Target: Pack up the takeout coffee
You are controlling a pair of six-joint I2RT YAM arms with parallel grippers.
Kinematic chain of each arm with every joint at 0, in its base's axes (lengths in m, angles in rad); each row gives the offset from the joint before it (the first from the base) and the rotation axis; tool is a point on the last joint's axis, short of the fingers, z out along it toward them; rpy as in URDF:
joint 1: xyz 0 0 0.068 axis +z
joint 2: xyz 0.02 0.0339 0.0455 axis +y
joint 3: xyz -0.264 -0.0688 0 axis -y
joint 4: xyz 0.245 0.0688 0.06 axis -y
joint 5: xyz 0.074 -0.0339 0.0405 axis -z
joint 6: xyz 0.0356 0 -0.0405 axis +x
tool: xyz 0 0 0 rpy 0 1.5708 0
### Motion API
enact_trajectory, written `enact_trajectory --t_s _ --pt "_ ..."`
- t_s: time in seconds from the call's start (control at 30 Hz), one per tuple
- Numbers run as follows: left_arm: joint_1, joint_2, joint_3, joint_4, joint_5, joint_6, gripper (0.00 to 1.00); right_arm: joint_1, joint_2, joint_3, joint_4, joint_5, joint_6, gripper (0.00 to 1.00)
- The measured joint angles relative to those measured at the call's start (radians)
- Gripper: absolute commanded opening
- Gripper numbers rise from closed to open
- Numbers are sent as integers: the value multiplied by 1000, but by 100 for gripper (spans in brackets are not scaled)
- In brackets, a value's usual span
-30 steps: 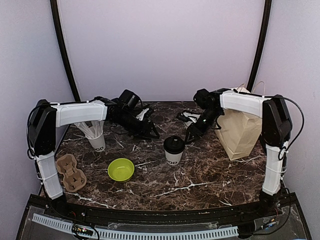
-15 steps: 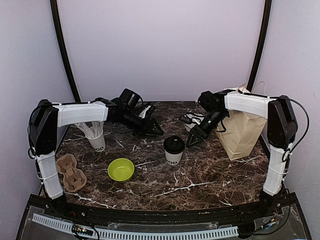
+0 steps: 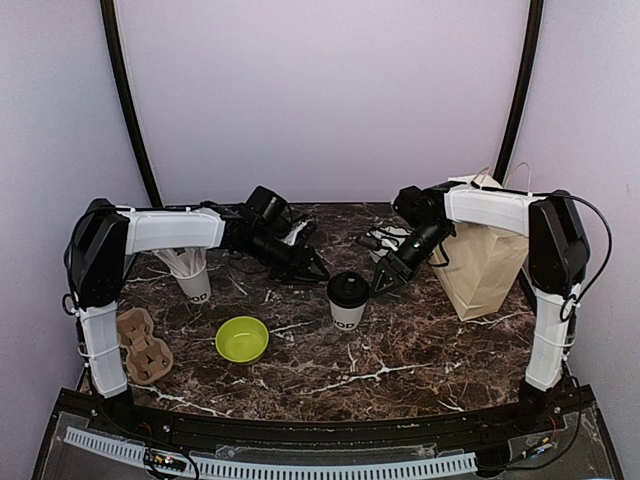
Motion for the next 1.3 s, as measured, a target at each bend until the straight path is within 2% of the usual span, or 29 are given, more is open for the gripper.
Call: enact_trajectory --t_s 0.4,0.53,0.67,0.93,1.13,1.3 --pt "-6 28 0 0 34 1 42 0 32 30 -3 -17 11 63" --pt "-6 28 -4 2 35 6 38 -1 52 42 -15 -32 31 62" --pt "-4 24 -41 37 41 10 35 -2 56 40 -13 -13 70 62" --pt "-8 -3 -93 93 13 42 33 9 25 4 32 39 140 63" --pt "-12 -5 -87 87 5 60 33 23 22 28 14 81 136 61" --pt "-13 -14 -74 61 -20 77 40 28 24 57 -6 84 83 63"
